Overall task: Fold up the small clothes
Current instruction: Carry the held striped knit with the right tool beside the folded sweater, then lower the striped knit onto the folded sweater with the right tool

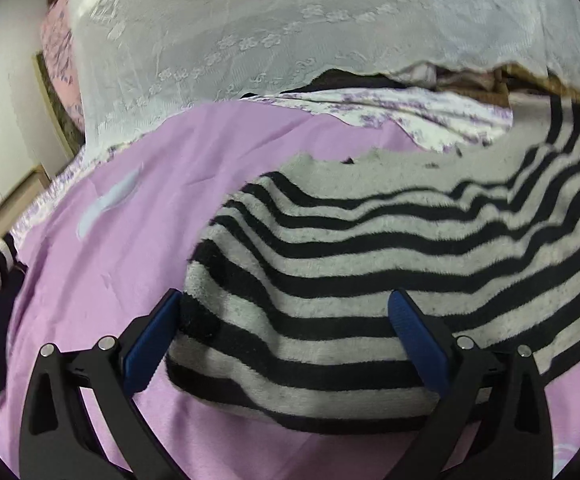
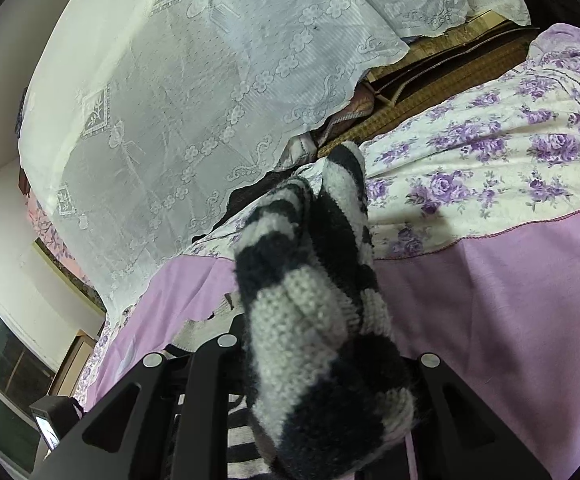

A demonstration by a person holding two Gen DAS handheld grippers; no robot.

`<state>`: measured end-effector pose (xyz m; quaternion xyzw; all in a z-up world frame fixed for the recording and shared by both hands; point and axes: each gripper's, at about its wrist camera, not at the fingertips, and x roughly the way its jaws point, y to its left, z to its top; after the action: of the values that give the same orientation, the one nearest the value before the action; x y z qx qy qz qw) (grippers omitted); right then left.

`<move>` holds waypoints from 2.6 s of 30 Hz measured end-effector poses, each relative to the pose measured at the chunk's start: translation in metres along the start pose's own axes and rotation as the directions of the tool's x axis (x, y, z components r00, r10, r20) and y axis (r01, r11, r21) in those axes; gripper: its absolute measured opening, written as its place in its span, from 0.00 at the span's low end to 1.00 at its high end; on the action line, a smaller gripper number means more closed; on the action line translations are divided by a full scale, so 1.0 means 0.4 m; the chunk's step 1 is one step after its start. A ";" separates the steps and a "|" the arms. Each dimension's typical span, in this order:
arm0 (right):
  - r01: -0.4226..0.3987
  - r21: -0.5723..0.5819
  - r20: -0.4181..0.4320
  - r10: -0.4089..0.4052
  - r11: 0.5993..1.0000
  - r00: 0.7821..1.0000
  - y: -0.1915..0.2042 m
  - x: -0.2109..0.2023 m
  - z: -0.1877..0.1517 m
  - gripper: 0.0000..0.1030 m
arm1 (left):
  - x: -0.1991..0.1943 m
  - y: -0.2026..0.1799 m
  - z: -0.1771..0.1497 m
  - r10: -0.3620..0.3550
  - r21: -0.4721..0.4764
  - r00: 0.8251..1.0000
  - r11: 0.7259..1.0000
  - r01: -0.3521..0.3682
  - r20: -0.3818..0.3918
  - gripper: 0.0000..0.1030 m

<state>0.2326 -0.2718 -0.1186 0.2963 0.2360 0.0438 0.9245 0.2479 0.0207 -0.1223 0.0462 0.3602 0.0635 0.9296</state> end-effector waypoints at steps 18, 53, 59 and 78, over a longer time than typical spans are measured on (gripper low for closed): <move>0.054 -0.086 0.006 -0.054 0.995 0.999 0.131 0.012 -0.013 0.19 | 0.096 0.324 0.010 -0.168 -0.295 0.971 0.949 0.112 -0.171 0.96; -0.099 -0.150 -0.143 0.077 0.984 0.987 0.364 0.111 -0.149 0.20 | 0.180 0.131 0.142 -0.218 -0.172 0.967 0.966 0.193 -0.134 0.96; -0.103 -0.231 -0.155 0.068 0.968 0.986 0.401 0.111 -0.179 0.21 | 0.268 0.115 0.178 -0.184 -0.188 0.972 0.970 0.155 -0.146 0.96; -0.055 -0.629 -0.130 -0.035 0.775 0.991 0.585 0.153 -0.356 0.26 | 0.312 0.320 0.189 -0.251 -0.323 0.959 0.926 0.197 -0.135 0.94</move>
<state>0.2347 0.0089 -0.1122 -0.0332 0.2679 0.1450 0.9519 0.3797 0.1628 -0.1326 -0.1458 0.4285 0.0155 0.8916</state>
